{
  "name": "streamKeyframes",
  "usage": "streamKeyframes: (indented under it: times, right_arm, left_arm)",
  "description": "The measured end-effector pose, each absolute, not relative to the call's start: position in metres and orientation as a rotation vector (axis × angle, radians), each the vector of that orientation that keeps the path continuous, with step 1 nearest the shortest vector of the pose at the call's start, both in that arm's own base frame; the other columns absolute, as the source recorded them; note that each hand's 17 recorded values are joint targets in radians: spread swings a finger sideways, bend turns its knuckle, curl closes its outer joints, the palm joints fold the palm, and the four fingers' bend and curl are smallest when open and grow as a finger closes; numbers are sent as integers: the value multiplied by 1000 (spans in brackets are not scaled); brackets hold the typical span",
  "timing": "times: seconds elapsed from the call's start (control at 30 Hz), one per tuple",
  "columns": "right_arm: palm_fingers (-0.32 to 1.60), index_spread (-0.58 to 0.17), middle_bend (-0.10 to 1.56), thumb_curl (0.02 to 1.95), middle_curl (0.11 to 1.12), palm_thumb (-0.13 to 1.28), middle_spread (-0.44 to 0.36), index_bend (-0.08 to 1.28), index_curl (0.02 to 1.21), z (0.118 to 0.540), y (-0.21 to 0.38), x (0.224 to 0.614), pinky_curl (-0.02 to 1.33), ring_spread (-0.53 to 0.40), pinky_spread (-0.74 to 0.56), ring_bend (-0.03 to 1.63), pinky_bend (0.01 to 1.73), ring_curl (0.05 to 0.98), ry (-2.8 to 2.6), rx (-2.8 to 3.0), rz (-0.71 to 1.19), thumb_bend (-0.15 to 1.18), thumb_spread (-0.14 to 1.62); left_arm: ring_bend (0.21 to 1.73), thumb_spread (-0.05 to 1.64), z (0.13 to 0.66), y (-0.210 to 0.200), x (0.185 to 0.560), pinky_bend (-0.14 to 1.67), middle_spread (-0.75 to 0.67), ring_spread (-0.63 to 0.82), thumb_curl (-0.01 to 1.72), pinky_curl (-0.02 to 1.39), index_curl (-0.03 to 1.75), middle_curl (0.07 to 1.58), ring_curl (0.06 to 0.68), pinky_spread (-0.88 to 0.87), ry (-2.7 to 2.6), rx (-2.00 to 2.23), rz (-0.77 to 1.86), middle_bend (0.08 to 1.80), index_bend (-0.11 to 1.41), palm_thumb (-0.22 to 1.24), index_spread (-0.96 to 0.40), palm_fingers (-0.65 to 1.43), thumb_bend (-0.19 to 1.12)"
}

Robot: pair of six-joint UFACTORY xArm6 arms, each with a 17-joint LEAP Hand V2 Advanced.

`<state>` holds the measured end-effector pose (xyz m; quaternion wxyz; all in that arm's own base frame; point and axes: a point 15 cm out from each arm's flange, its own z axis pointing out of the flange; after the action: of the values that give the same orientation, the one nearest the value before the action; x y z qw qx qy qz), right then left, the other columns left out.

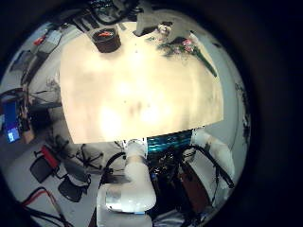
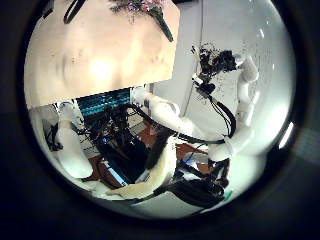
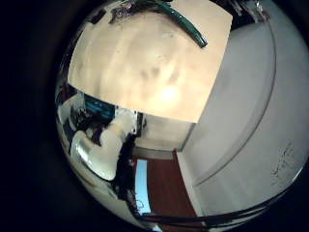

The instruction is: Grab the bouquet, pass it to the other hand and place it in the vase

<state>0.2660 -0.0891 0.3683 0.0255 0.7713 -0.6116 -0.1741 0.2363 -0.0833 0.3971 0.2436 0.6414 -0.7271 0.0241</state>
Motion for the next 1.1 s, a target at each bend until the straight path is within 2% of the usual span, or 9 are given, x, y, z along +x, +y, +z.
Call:
streamKeyframes:
  times: [0.4, 0.73, 0.93, 1.1]
  right_arm:
    - [334, -405, 194, 273, 344, 422, -7, 176, 318, 374, -91, 268, 237, 112, 400, 377, 336, 209, -1897, 2379, -533, -10, 1375]
    - [366, -402, 203, 271, 344, 390, -18, 158, 304, 378, -106, 266, 243, 94, 398, 408, 348, 217, -1972, 2339, -518, -18, 1343]
    - [368, -367, 235, 281, 356, 374, -19, 133, 276, 386, -153, 293, 251, 72, 391, 459, 388, 229, -2121, 2236, -492, -19, 1272]
    - [342, -323, 271, 305, 369, 432, -17, 128, 253, 367, -197, 319, 256, 51, 388, 518, 415, 242, -2271, 2122, -581, -6, 1216]
  left_arm:
    - [456, 1195, 393, -84, 237, 190, 361, 552, 273, 288, 398, 276, 204, 573, -1991, 1726, 62, 176, 196, 186, -51, 92, -17]
    - [453, 1198, 390, -117, 228, 189, 362, 558, 272, 282, 401, 274, 205, 574, -2135, 1548, -15, 175, 198, 187, -47, 88, -16]
    - [452, 1205, 393, -121, 223, 190, 362, 563, 271, 281, 403, 273, 204, 574, -2237, 1460, -2, 175, 197, 189, -46, 88, -17]
    - [452, 1207, 391, -119, 222, 190, 362, 559, 270, 281, 404, 272, 204, 574, -2277, 1414, -5, 175, 196, 189, -46, 89, -17]
